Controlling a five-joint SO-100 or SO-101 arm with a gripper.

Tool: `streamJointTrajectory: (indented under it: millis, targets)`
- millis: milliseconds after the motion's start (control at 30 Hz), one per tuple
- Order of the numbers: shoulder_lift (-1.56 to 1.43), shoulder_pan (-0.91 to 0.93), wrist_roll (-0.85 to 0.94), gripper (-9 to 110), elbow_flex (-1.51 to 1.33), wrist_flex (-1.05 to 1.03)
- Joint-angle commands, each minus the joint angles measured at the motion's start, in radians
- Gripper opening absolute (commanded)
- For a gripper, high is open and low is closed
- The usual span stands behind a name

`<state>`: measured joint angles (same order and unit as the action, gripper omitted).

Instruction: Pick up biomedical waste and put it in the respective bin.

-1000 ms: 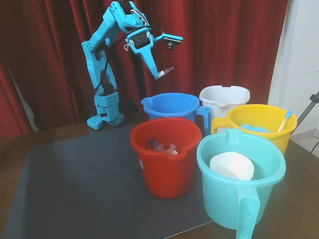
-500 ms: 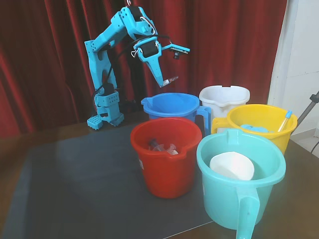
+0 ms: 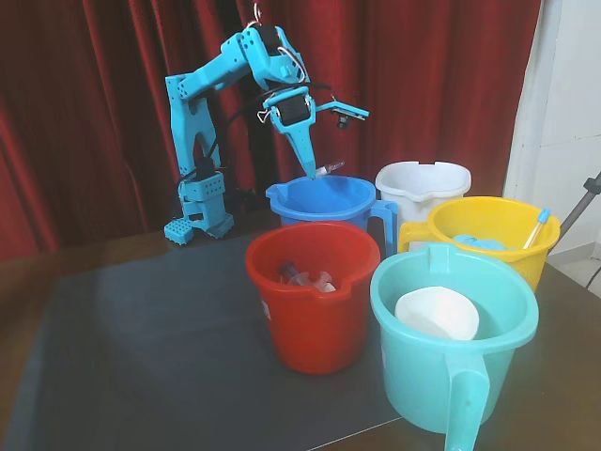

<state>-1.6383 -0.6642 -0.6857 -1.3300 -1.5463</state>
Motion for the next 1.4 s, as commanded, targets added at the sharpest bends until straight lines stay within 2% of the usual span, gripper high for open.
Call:
streamJointTrajectory:
  millis: [0, 267, 467, 667, 733, 867, 933, 1000, 1067, 1233, 1367]
  targets:
    - [-0.008, 0.009, 0.006, 0, 0.009, 0.014]
    - [-0.006, 0.011, -0.002, 1, 0.005, 0.014]
    - [-0.006, 0.0, -0.005, 20, 0.006, 0.014]
    - [-0.018, 0.008, -0.005, 20, 0.005, 0.002]
    - [-0.049, 0.009, -0.006, 19, 0.026, -0.035]
    - [-0.23, 0.025, 0.005, 7, 0.064, -0.133]
    - [-0.344, 0.1, 0.009, 0, 0.057, -0.164]
    - [-0.476, 0.178, 0.018, -1, 0.055, -0.192]
    - [-0.615, 0.239, 0.075, 0, 0.054, -0.213]
    - [-0.946, 0.394, 0.417, 0, -0.08, -0.204]
    - [-1.135, 0.499, 0.538, 0, -0.242, -0.202]
